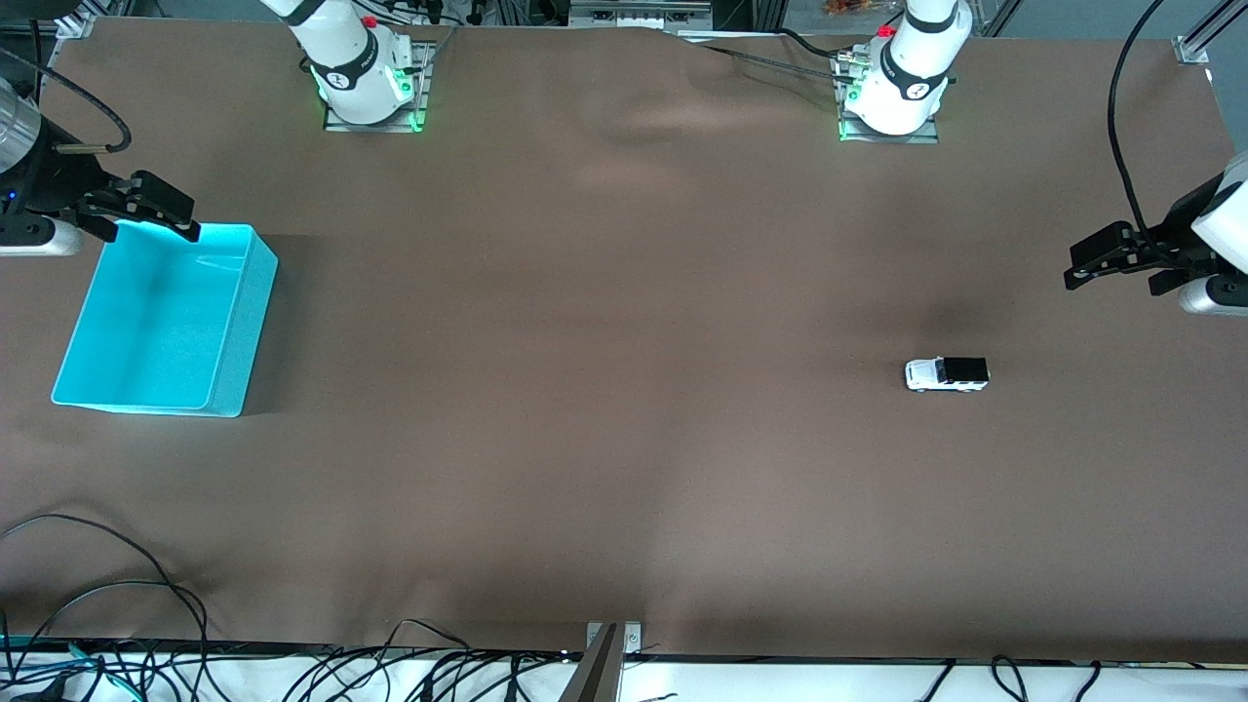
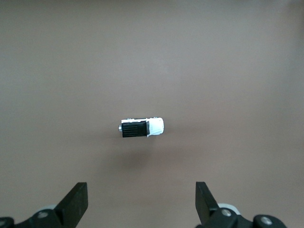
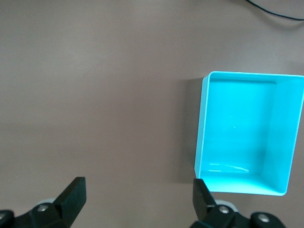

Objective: Wind and store white jeep toy

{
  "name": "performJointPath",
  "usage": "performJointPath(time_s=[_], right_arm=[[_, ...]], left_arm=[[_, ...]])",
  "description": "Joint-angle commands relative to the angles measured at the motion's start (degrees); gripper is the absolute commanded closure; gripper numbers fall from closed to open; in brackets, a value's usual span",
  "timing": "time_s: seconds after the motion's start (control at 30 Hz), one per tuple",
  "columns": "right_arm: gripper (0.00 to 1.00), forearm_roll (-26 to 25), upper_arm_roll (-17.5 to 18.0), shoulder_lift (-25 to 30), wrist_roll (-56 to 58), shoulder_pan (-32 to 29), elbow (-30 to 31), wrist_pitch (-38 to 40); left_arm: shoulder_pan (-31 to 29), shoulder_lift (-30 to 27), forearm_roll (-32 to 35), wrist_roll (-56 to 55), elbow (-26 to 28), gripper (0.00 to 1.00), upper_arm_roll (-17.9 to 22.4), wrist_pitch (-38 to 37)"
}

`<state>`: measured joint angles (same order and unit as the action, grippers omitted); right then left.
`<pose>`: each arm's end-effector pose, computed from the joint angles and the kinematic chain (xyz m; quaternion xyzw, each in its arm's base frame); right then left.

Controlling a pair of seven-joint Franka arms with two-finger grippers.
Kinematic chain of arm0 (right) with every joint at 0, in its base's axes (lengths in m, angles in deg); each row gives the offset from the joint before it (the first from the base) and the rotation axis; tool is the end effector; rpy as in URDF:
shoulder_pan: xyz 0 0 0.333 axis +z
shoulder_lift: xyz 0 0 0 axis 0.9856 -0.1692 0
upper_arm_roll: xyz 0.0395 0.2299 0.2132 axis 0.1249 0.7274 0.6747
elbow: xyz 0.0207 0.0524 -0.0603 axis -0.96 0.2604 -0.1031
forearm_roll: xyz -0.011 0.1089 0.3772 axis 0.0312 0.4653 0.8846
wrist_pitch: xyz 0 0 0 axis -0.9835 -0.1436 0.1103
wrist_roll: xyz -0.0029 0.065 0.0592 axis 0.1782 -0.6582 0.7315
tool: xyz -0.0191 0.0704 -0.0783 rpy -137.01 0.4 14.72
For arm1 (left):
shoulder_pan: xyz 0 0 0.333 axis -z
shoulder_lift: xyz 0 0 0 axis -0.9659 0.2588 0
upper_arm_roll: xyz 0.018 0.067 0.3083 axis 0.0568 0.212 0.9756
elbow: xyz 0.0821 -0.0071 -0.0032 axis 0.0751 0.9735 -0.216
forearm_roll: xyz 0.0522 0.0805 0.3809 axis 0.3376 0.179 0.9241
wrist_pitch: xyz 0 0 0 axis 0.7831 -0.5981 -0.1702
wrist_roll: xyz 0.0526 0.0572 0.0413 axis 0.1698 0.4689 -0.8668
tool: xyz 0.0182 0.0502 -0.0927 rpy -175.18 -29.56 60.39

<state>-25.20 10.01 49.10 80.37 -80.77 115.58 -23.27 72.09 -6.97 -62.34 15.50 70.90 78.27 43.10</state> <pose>0.5487 0.0165 0.5984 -0.9999 -0.0042 0.0086 0.0102 0.5869 0.0135 0.5918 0.9996 -0.0209 -0.0107 0.0146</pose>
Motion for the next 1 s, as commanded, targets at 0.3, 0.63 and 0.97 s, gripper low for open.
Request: performJointPath(time_s=[0.3,0.63,0.97], right_arm=[[0.00,-0.4,0.3,1.4,-0.8,0.0,0.9,0.2],[0.00,-0.3,0.1,1.1,-0.8,0.0,0.8,0.3],[0.00,-0.5,0.3,1.4,-0.9,0.0,0.9,0.3]], left_arm=[[-0.3,-1.0,-1.1,-0.5,0.8,0.00,-0.4,-0.5],[-0.3,-0.4,-1.1,-0.5,0.8,0.00,-0.3,-0.5],[-0.3,1.8,-1.1,-7.6,1.3,0.00,-0.2,-2.2]])
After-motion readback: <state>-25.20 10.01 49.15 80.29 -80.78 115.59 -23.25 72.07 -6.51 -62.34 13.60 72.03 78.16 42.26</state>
